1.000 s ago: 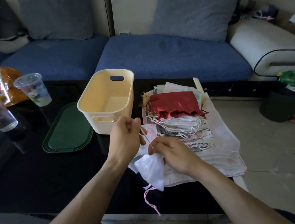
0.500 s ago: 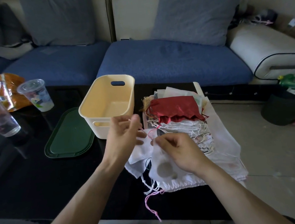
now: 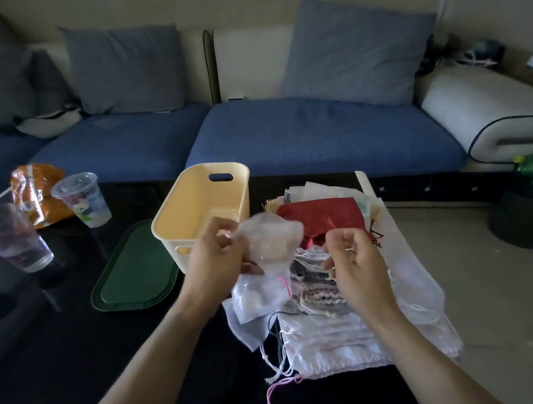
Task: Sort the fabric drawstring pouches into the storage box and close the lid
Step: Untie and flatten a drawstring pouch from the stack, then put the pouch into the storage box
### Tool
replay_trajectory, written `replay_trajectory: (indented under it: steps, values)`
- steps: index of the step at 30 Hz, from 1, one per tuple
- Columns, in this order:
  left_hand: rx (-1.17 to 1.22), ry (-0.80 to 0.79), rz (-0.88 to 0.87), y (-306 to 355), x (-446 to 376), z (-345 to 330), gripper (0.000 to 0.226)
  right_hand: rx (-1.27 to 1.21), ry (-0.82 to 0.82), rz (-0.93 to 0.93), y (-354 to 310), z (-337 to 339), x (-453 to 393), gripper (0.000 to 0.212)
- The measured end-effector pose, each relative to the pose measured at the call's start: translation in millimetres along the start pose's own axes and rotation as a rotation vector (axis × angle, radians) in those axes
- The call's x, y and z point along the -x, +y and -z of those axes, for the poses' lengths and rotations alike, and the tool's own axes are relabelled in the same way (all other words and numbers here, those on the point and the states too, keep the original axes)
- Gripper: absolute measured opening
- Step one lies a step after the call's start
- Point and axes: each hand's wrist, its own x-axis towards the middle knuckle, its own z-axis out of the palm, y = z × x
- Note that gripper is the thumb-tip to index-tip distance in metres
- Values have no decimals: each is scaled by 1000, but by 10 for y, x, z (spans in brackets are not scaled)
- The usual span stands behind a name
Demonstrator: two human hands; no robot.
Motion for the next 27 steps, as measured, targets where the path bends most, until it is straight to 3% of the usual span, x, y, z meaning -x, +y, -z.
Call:
replay_trajectory:
  steps: [3, 7, 11, 14, 16, 19, 21, 24, 25, 27]
  values:
    - [54, 196, -34, 62, -339, 212, 17, -16, -23, -25, 42, 2, -20, 17]
    - [-259, 276, -33, 93, -870, 467, 43, -42, -114, -52, 60, -73, 7, 24]
    - [-595, 199, 159, 6, -1212, 477, 35, -21, -173, -47, 71, -126, 32, 25]
    - [-746, 60, 245, -67, -1222, 398, 17, 0, -216, -52, 86, -159, 49, 26]
    - [-929, -42, 271, -47, -1228, 375, 16, 18, -243, -39, 84, -160, 69, 27]
    - [-1199, -5, 244, 134, -1179, 389, 24, 78, -256, -7, 83, -146, 77, 25]
    - [-1272, 115, 126, 232, -1059, 389, 26, 107, -243, 11, 95, -139, 70, 25]
    - [-989, 249, -361, 194, -711, 217, 24, 144, -225, 29, 135, -123, 47, 21]
    - [-851, 212, -486, 129, -563, 124, 20, 154, -225, 30, 148, -115, 43, 17]
    - [-759, -6, -564, -88, -316, -80, 21, 204, -228, 24, 168, -101, 32, 12]
